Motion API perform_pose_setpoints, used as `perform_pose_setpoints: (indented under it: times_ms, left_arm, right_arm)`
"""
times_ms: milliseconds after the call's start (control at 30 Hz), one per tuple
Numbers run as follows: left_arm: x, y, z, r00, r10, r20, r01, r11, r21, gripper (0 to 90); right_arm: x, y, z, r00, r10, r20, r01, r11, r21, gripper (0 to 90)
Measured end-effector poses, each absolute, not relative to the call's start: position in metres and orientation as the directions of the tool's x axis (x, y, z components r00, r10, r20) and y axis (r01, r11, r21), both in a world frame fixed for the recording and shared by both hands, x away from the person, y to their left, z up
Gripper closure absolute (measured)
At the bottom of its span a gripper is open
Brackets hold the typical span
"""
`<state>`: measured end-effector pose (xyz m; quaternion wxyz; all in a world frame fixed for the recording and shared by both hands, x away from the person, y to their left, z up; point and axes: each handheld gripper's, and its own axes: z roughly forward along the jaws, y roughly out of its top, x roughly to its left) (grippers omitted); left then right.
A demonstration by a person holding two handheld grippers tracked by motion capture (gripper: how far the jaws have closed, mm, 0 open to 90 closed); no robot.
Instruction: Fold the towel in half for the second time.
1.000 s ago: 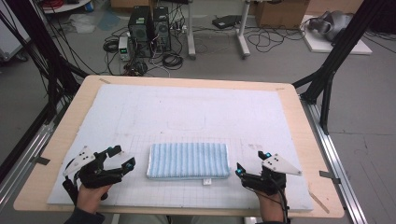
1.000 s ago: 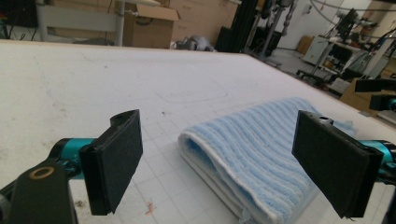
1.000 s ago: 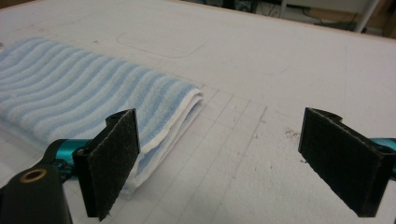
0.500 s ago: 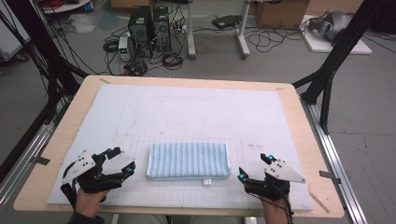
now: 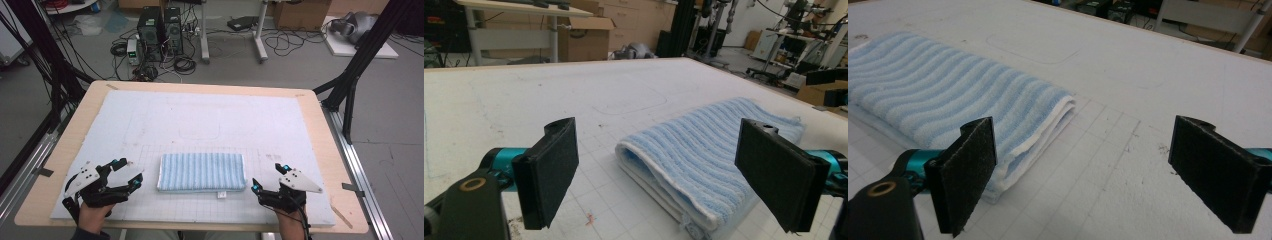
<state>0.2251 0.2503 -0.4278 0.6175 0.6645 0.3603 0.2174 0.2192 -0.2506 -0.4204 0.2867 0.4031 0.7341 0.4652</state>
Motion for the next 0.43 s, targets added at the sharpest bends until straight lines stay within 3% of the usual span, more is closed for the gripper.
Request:
perform_pose_setpoints:
  times_ms: [433]
  left_arm:
    - [0.2266, 0.2494, -0.4296, 0.641, 0.750, -0.159, 0.222, 0.017, 0.975, 18.2]
  right_arm:
    - [0.2186, -0.2538, -0.4206, -0.507, 0.861, -0.045, 0.324, 0.238, 0.916, 11.1]
